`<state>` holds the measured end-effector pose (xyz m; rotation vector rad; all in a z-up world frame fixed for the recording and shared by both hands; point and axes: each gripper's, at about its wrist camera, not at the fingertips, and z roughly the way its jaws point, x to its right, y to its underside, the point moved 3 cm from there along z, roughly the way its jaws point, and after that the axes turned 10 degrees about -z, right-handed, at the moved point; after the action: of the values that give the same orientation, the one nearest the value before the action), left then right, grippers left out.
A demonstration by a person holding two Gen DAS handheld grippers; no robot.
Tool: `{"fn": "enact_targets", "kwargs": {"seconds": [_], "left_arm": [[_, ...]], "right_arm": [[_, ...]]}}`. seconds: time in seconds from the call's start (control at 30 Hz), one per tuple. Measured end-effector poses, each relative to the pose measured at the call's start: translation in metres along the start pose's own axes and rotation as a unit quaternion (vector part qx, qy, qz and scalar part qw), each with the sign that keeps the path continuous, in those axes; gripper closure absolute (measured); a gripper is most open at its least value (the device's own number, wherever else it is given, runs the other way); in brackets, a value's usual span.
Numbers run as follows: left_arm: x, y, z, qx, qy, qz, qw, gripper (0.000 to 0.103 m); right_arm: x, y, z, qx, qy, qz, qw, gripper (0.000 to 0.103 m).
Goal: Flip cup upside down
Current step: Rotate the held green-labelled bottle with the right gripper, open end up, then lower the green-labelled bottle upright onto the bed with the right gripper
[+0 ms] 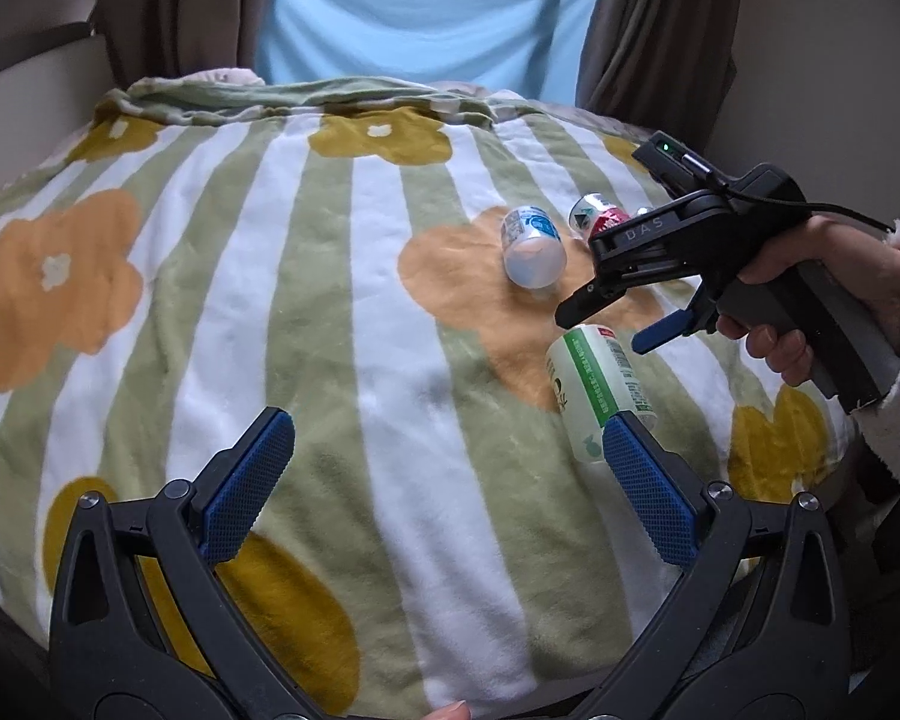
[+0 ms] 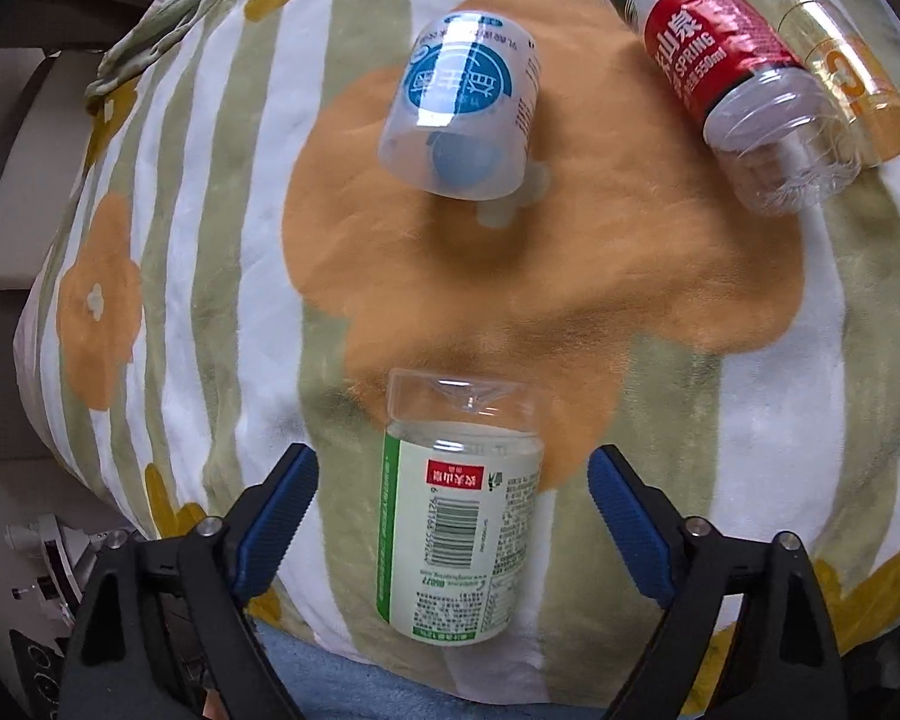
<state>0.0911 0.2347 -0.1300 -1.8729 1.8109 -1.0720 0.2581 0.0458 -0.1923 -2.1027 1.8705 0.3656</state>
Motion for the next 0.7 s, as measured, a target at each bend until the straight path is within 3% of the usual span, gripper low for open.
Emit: {"fn": "enact_targets", "kwargs": {"seconds": [0.27, 0.33, 0.5, 0.6, 0.7], "left_arm": [[-0.015, -0.001, -0.005, -0.005, 0.015, -0.011, 0.9998, 0.001], [-0.016, 0.0, -0.005, -0.009, 0.022, -0.011, 0.9997, 0.001], [-0.015, 0.001, -0.003, -0.013, 0.021, -0.001, 0.9997, 0.001], [-0.016, 0.001, -0.003, -0.015, 0.024, -0.001, 0.9996, 0.001], [-0.017, 0.0, -0.003, -0.018, 0.028, 0.001, 0.9995, 0.001]], "right_arm": [[-0.008, -0.006, 0.016, -0.028, 0.044, -0.015, 0.999, 0.033], [-0.007, -0.006, 0.018, -0.034, 0.059, -0.018, 0.998, 0.043], [-0.007, -0.007, 0.015, -0.031, 0.071, -0.026, 0.997, 0.043], [-0.022, -0.007, -0.005, 0.025, 0.076, -0.052, 0.995, 0.044], [-0.039, 0.002, -0.042, 0.15, 0.076, -0.109, 0.98, 0.044]]}}
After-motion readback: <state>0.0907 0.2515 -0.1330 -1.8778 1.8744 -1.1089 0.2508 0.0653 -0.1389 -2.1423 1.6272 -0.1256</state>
